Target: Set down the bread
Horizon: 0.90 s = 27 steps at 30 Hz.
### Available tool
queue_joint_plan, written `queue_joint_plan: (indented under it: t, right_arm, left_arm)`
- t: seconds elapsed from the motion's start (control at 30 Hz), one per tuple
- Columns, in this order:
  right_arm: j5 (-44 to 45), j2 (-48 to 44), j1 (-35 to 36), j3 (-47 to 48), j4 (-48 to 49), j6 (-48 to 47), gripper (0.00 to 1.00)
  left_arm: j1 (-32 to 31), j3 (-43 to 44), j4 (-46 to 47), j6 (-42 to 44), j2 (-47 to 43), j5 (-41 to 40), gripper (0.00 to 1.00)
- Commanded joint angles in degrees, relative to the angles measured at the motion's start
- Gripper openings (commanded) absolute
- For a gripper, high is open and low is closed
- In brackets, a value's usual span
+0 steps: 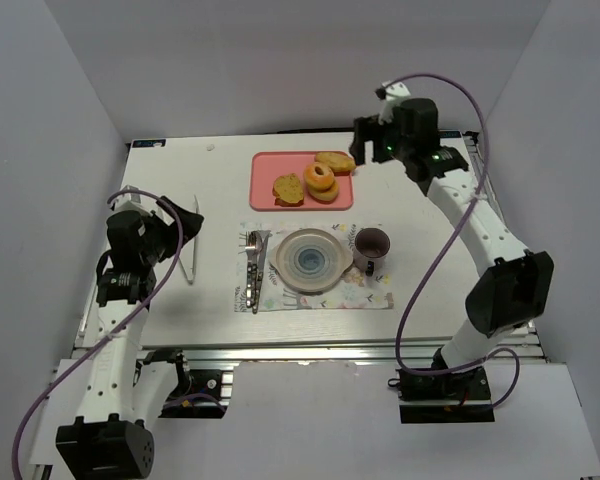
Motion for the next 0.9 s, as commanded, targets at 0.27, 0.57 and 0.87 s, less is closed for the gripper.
queue_joint_plan:
  t: [0.27, 0.57, 0.87]
  right_arm:
    - [-36.0, -17.8, -10.3, -20.5, -1.6, -22.6, 0.15]
    - [-38.1, -17.0, -10.9, -22.0, -2.2, -18.3, 0.89]
    - [-37.8, -16.7, -12.4, -25.5, 0.2, -14.0, 0.89]
  left_arm:
    - [0.2, 4.0, -7.6, 7.5, 11.4, -13.7, 0.0]
    - [0.3, 11.3, -13.4, 18.2, 32.6, -21.2, 0.98]
    - [0.3, 17.0, -10.7, 24.9, 44.5, -17.7, 0.98]
